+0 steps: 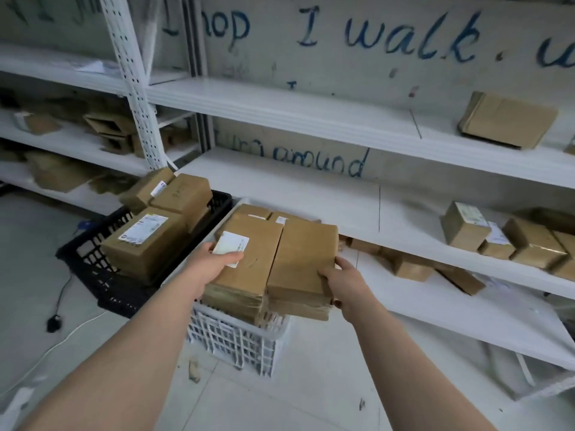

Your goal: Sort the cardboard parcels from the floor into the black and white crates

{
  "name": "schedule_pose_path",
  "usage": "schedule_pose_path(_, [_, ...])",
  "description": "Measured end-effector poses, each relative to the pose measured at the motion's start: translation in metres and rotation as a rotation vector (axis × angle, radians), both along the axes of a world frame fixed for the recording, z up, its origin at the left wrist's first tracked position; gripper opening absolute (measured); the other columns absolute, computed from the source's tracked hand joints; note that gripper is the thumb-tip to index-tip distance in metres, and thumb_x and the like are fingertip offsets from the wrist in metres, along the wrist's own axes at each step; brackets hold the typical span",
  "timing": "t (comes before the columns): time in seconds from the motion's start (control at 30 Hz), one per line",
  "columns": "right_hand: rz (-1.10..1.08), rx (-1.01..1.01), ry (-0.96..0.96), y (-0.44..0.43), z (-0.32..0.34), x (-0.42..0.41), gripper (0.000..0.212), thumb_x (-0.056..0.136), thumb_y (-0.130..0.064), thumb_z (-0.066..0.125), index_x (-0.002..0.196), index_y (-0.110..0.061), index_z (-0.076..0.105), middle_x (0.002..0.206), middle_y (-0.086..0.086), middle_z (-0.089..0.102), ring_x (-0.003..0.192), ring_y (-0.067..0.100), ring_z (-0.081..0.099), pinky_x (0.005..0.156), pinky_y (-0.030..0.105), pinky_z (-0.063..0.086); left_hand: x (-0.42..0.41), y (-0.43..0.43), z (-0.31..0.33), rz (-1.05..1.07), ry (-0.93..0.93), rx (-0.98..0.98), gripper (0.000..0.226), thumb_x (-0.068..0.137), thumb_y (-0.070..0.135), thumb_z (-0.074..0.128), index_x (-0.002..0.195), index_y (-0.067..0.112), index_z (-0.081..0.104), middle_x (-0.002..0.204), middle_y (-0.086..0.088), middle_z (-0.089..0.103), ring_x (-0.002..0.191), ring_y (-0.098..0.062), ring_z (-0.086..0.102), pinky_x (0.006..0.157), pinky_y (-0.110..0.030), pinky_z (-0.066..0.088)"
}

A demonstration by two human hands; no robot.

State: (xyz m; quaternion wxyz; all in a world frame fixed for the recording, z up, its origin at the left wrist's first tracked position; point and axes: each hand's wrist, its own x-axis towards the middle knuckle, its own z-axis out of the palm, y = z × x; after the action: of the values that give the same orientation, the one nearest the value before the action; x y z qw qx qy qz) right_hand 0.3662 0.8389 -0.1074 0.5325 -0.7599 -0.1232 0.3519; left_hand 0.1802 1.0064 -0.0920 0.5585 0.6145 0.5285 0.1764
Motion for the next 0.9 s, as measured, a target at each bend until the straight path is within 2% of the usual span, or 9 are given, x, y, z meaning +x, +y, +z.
schedule_pose_path(0.1, [0.005,-0.069,0.045,0.051,-0.016,-0.018,0.055,0.091,-0.023,0.056,0.145,-0.020,0.042,0.128,0.006,0.057,0.102,0.025,0.058,0.065,0.029,0.045,-0.017,0.059,-0.011,-0.039,0.060,-0.028,0.063,0.082,0.035,0.076,0.136,0.014,0.051,0.128,-0.005,0.059,0.101,-0.022,0.054,0.083,-0.036,0.044])
schedule_pose_path(0.23, [-0.049,-0.189,0.118,0.099,-0.037,-0.042,0.039,0.094,-0.020,0.056,0.131,-0.010,0.051,0.106,0.007,0.059,0.071,0.018,0.052,0.050,0.026,0.039,-0.027,0.123,-0.035,-0.151,0.155,-0.052,0.056,0.083,0.034,0.075,0.131,0.014,0.053,0.126,-0.004,0.060,0.096,-0.019,0.053,0.080,-0.033,0.042])
schedule_pose_path(0.27, [-0.075,-0.205,0.138,0.108,-0.042,-0.046,0.036,0.093,-0.019,0.057,0.127,-0.008,0.053,0.103,0.008,0.060,0.074,0.021,0.056,0.051,0.029,0.045,-0.026,0.135,-0.042,-0.180,0.171,-0.053,0.058,0.083,0.035,0.075,0.133,0.015,0.053,0.127,-0.004,0.060,0.098,-0.020,0.054,0.080,-0.033,0.043])
schedule_pose_path(0.33, [-0.129,-0.232,0.172,0.123,-0.054,-0.054,0.035,0.090,-0.018,0.058,0.122,-0.004,0.054,0.106,0.012,0.063,0.089,0.030,0.064,0.070,0.042,0.059,-0.022,0.156,-0.055,-0.227,0.199,-0.054,0.063,0.083,0.035,0.074,0.137,0.016,0.049,0.129,-0.004,0.059,0.105,-0.022,0.057,0.082,-0.033,0.045])
schedule_pose_path(0.4, [-0.181,-0.257,0.206,0.134,-0.063,-0.061,0.031,0.090,-0.017,0.058,0.116,-0.002,0.054,0.107,0.016,0.063,0.096,0.034,0.064,0.084,0.050,0.057,-0.018,0.171,-0.069,-0.273,0.227,-0.063,0.064,0.083,0.035,0.074,0.139,0.017,0.048,0.129,-0.004,0.059,0.110,-0.023,0.057,0.085,-0.033,0.046])
schedule_pose_path(0.6, [-0.207,-0.314,0.210,0.151,-0.079,-0.064,0.033,0.088,-0.012,0.057,0.120,-0.003,0.056,0.109,0.016,0.065,0.095,0.032,0.064,0.082,0.044,0.058,-0.008,0.187,-0.104,-0.327,0.259,-0.105,0.049,0.085,0.039,0.070,0.124,0.013,0.058,0.115,-0.003,0.063,0.101,-0.023,0.059,0.084,-0.032,0.046])
schedule_pose_path(0.7, [-0.202,-0.343,0.192,0.154,-0.086,-0.061,0.036,0.089,-0.008,0.054,0.124,-0.004,0.055,0.113,0.014,0.063,0.095,0.030,0.062,0.077,0.039,0.055,-0.001,0.189,-0.114,-0.342,0.255,-0.116,0.047,0.086,0.039,0.069,0.125,0.016,0.059,0.114,-0.003,0.065,0.099,-0.022,0.061,0.080,-0.031,0.047])
schedule_pose_path(0.83, [-0.186,-0.402,0.149,0.157,-0.090,-0.053,0.040,0.089,-0.010,0.052,0.129,-0.006,0.052,0.118,0.013,0.062,0.103,0.031,0.060,0.089,0.041,0.053,0.011,0.189,-0.116,-0.378,0.304,-0.096,0.045,0.089,0.036,0.066,0.128,0.016,0.057,0.116,-0.002,0.064,0.101,-0.021,0.059,0.081,-0.031,0.046])
schedule_pose_path(0.9, [-0.170,-0.445,0.119,0.157,-0.090,-0.049,0.042,0.089,-0.012,0.052,0.131,-0.006,0.051,0.121,0.014,0.061,0.106,0.031,0.059,0.092,0.041,0.052,0.012,0.190,-0.116,-0.399,0.334,-0.117,0.048,0.088,0.037,0.066,0.131,0.016,0.056,0.119,-0.003,0.064,0.104,-0.022,0.060,0.088,-0.033,0.048])
